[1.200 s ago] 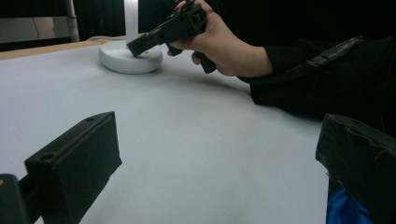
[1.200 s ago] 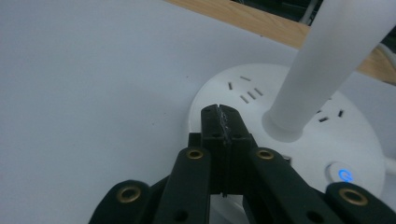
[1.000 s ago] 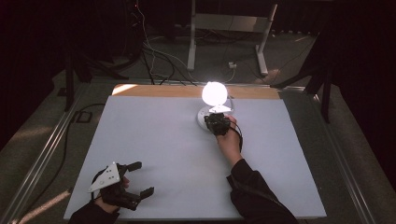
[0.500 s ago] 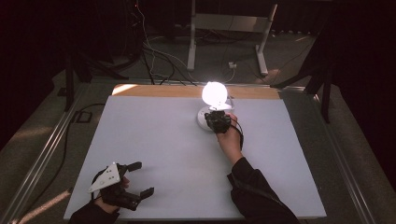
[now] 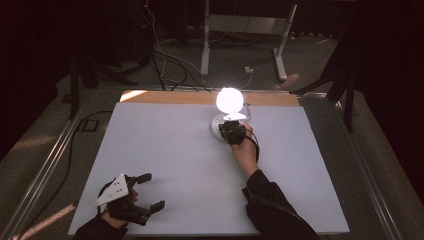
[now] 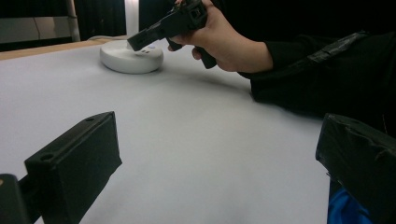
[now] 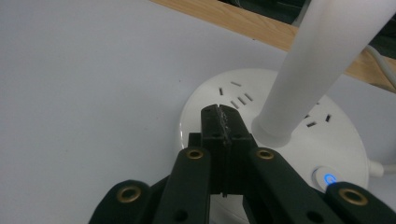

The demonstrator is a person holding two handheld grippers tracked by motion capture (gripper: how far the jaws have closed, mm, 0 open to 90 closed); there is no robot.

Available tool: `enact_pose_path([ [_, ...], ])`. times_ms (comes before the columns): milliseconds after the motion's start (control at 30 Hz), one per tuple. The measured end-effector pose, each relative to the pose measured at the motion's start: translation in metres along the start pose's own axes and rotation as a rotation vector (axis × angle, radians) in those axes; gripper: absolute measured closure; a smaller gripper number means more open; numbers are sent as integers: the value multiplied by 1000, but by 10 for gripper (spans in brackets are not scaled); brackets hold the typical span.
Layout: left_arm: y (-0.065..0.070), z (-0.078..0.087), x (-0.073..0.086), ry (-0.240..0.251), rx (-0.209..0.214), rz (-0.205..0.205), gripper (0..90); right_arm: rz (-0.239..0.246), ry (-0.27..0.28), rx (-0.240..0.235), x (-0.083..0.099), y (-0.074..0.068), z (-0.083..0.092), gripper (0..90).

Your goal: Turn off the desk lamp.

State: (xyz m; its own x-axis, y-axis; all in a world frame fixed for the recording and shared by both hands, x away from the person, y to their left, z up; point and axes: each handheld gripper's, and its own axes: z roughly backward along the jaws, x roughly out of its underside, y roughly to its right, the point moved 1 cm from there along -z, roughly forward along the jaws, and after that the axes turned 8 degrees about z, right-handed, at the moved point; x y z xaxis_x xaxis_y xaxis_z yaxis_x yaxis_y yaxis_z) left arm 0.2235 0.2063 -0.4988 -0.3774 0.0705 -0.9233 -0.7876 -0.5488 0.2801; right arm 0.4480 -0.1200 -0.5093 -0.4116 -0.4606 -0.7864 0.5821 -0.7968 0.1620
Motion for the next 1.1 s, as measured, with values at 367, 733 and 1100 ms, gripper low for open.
enact_pose_path([
  [367, 0, 0, 0, 1, 3, 2, 5, 3, 0, 4, 4, 0, -3, 897],
  [733, -1, 0, 0, 4, 1, 5, 5, 11, 10, -8, 2, -3, 2, 892],
  [1100, 0, 0, 0, 4, 3, 5, 5, 20, 55, -103, -7, -5, 26, 643],
])
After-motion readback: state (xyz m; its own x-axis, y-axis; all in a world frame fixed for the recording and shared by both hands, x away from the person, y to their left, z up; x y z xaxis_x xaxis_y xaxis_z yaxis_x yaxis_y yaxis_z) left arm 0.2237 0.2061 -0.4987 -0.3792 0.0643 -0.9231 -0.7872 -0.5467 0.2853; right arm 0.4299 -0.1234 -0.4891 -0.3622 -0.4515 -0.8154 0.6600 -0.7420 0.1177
